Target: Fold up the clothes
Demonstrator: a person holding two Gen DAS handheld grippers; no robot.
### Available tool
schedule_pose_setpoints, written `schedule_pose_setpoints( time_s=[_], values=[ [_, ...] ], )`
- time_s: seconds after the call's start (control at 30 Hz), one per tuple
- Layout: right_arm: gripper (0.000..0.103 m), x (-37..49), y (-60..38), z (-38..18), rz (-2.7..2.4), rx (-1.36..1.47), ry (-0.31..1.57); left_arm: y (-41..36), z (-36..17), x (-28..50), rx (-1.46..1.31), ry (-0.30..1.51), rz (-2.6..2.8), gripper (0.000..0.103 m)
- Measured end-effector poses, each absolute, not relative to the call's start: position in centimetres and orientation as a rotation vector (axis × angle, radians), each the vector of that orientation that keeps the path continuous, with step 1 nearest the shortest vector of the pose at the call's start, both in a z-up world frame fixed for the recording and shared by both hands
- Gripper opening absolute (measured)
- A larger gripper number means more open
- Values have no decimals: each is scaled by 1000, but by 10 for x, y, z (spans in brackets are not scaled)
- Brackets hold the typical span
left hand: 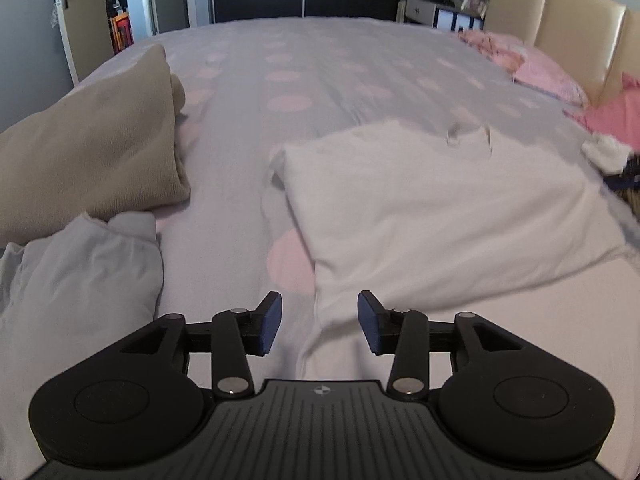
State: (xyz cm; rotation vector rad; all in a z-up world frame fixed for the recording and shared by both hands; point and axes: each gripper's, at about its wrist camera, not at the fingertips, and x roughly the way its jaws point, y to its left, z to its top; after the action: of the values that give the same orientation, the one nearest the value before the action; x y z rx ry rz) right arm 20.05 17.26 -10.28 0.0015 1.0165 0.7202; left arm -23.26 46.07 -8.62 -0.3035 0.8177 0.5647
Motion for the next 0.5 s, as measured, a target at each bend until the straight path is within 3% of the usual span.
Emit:
schedule_pose_setpoints(
  time_s=[0.23, 0.5],
  values=[
    [30, 196, 177, -101, 748, -32, 1009, 503, -76, -195, -327, 756, 569, 44],
    [33, 201, 179, -103, 744, -53, 1001, 575, -101, -171, -577, 711, 632, 45]
  ],
)
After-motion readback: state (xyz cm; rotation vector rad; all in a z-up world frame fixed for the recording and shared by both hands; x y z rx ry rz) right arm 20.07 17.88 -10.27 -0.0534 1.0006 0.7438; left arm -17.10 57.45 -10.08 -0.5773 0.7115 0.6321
